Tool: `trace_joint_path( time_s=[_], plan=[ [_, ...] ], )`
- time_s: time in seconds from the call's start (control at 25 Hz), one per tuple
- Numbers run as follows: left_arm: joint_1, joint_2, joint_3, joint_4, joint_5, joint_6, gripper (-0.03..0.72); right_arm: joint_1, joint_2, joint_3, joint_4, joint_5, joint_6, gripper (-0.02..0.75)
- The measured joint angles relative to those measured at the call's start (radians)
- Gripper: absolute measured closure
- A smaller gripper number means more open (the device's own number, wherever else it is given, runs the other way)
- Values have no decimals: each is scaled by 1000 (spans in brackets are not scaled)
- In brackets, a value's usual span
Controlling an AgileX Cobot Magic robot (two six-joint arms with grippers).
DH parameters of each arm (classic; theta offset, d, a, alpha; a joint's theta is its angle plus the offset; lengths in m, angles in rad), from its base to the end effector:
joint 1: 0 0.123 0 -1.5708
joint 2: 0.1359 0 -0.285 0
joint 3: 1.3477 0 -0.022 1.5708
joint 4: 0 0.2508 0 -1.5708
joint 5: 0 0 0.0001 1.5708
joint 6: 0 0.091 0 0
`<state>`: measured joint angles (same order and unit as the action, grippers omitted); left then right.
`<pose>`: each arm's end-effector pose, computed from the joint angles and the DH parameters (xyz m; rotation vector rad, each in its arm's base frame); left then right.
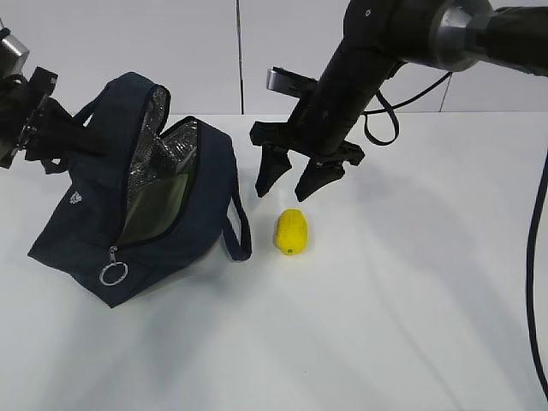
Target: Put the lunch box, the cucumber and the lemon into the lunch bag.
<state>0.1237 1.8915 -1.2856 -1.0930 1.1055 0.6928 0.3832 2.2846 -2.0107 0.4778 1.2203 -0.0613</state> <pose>0.3773 -0.0259 0.2209 0.0118 2.5375 -1.2264 0.4315 0.2163 0.2058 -0.4658 2.9331 0.7282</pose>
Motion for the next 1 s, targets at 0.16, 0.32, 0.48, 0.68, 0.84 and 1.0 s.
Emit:
trace_joint_path(
  time_s=[0.16,0.32,0.48,0.68,0.84,1.0],
  plan=[
    [3,0,0,2,0,0,694,0,0,0,-60,0,82,245],
    [3,0,0,2,0,0,694,11,0,0,-151,0,173,245],
    [3,0,0,4,0,0,694,35,0,0,-176,0,211,223],
    [3,0,0,5,0,0,694,42,44,0,-185,0,268,199],
    [3,0,0,6,0,0,694,42,86,0,-195,-2,296,197],
    [3,0,0,7,0,0,694,42,110,0,-202,-6,307,197]
  ],
)
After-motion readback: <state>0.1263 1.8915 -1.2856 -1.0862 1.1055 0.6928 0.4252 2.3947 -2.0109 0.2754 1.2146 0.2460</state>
